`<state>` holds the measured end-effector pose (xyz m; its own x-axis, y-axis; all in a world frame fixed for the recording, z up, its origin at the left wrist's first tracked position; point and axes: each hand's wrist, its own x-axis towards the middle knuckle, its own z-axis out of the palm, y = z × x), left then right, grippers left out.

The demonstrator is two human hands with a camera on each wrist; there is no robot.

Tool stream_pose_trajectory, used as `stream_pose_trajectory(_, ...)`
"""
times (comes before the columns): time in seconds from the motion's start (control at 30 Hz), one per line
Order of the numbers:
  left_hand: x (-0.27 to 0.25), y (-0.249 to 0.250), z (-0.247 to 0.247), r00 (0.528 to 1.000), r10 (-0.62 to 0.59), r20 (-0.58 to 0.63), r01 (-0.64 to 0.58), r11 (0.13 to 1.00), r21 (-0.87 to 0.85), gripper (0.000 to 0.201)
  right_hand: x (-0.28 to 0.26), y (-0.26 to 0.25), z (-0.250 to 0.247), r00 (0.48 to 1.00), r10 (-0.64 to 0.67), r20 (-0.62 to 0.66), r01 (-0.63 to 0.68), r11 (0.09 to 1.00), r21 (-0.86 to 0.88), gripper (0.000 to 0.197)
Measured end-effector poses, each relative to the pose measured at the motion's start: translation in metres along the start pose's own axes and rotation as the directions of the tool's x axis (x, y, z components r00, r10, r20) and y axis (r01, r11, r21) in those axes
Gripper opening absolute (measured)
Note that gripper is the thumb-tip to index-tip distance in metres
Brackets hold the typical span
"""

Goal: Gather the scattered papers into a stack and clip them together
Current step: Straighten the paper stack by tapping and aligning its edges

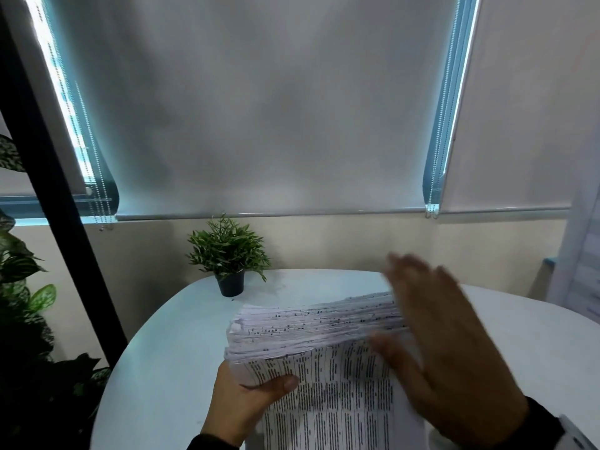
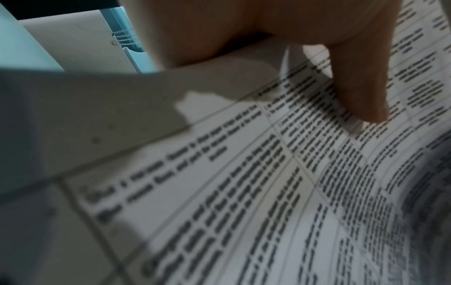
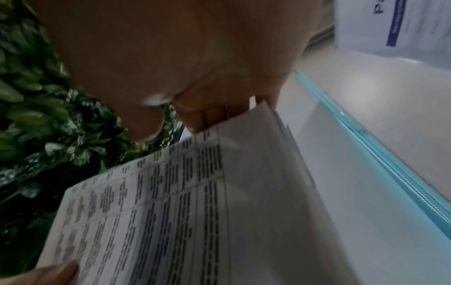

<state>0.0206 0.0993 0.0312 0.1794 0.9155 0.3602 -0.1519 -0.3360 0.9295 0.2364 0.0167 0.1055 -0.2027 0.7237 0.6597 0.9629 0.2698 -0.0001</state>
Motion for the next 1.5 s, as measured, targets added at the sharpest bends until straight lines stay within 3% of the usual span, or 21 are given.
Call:
stream_pose_trajectory(0.13,0.0,0.0,0.0,1.0,-0.01,0.016,0.01,1.0,0.004,0.069,-0.004,0.003,0.002,0.994,-0.059,0.09,0.062,0.998,-0.026,0.071)
stream_pose_trajectory(0.27,0.0,-0.008,-0.001,0.997,-0.067,0.039,0.068,0.998,-0.017,0.09,-0.004,0.006,0.001,0.998,0.003,0.058,-0.006,0.998,0.059,0.069)
stream_pose_trajectory(0.33,-0.001,-0.012,0.001,0.997,-0.074,0.026,0.075,0.996,-0.041,0.092,-0.004,0.013,0.011,0.987,-0.044,0.155,0.042,0.999,0.016,0.073)
stream_pose_trajectory(0.4,-0.001,-0.014,0.002,0.997,-0.078,0.001,0.078,0.995,-0.065,0.088,-0.007,0.026,0.018,0.988,0.038,0.151,-0.06,0.987,0.147,0.088)
stream_pose_trajectory(0.47,0.0,-0.01,0.003,0.997,-0.074,-0.018,0.072,0.992,-0.104,0.078,-0.011,0.036,0.02,0.951,0.254,0.175,-0.308,0.834,0.457,0.118)
stream_pose_trajectory(0.53,0.0,-0.006,0.004,0.998,-0.054,-0.032,0.049,0.989,-0.139,0.073,-0.018,0.041,0.035,0.852,0.415,0.319,-0.502,0.476,0.722,0.141)
stream_pose_trajectory(0.57,0.0,-0.007,0.005,0.998,-0.047,-0.04,0.041,0.988,-0.149,0.072,-0.02,0.04,0.044,0.815,0.418,0.401,-0.538,0.289,0.792,0.147)
stream_pose_trajectory(0.6,0.0,-0.008,0.005,0.998,-0.041,-0.049,0.033,0.988,-0.153,0.072,-0.022,0.04,0.055,0.813,0.394,0.429,-0.528,0.185,0.829,0.141)
stream_pose_trajectory(0.63,0.0,-0.007,0.006,0.998,-0.029,-0.053,0.021,0.989,-0.149,0.072,-0.023,0.04,0.063,0.821,0.397,0.41,-0.501,0.157,0.851,0.122)
stream_pose_trajectory(0.7,0.003,-0.001,0.009,0.998,-0.005,-0.061,-0.001,0.995,-0.101,0.069,-0.015,0.03,0.06,0.83,0.464,0.31,-0.427,0.172,0.888,0.073)
stream_pose_trajectory(0.73,0.004,0.004,0.01,0.998,0.002,-0.07,-0.008,0.997,-0.078,0.062,-0.008,0.024,0.056,0.828,0.505,0.245,-0.373,0.169,0.912,0.061)
stream_pose_trajectory(0.77,0.005,0.009,0.009,0.996,0.009,-0.085,-0.016,0.996,-0.082,0.053,-0.004,0.022,0.053,0.825,0.533,0.187,-0.319,0.167,0.933,0.061)
stream_pose_trajectory(0.83,0.006,0.013,0.006,0.995,0.004,-0.102,-0.016,0.993,-0.115,0.044,0.0,0.017,0.049,0.82,0.553,0.149,-0.3,0.194,0.934,0.083)
stream_pose_trajectory(1.0,-0.001,0.0,-0.002,0.996,-0.064,-0.054,0.062,0.997,-0.047,0.092,-0.007,0.011,0.062,0.836,0.495,0.238,-0.344,0.134,0.93,0.097)
stream_pose_trajectory(1.07,0.002,-0.002,0.0,0.996,-0.082,-0.045,0.08,0.996,-0.04,0.076,-0.008,0.011,0.066,0.827,0.491,0.273,-0.368,0.105,0.924,0.096)
stream_pose_trajectory(1.13,0.005,0.0,-0.001,0.994,-0.088,-0.07,0.085,0.995,-0.041,0.042,-0.006,0.015,0.068,0.824,0.49,0.285,-0.376,0.095,0.922,0.085)
stream_pose_trajectory(1.17,0.007,0.0,-0.002,0.994,-0.089,-0.07,0.085,0.995,-0.046,0.039,-0.005,0.017,0.068,0.826,0.488,0.282,-0.372,0.096,0.923,0.081)
stream_pose_trajectory(1.27,0.008,0.002,-0.008,0.999,-0.043,-0.01,0.043,0.997,-0.062,0.085,-0.006,0.023,0.066,0.859,0.461,0.225,-0.3,0.097,0.949,0.095)
stream_pose_trajectory(1.33,0.003,0.005,-0.008,0.999,0.013,-0.049,-0.016,0.998,-0.065,0.096,-0.01,0.023,0.065,0.863,0.474,0.177,-0.254,0.103,0.962,0.107)
stream_pose_trajectory(1.4,0.001,0.011,-0.005,0.986,0.124,-0.111,-0.124,0.992,0.001,0.108,-0.01,0.022,0.062,0.87,0.483,0.099,-0.211,0.183,0.96,0.108)
stream_pose_trajectory(1.5,0.006,0.02,0.0,0.93,0.333,-0.156,-0.308,0.937,0.168,0.1,-0.004,0.019,0.057,0.897,0.432,-0.098,-0.131,0.471,0.872,0.085)
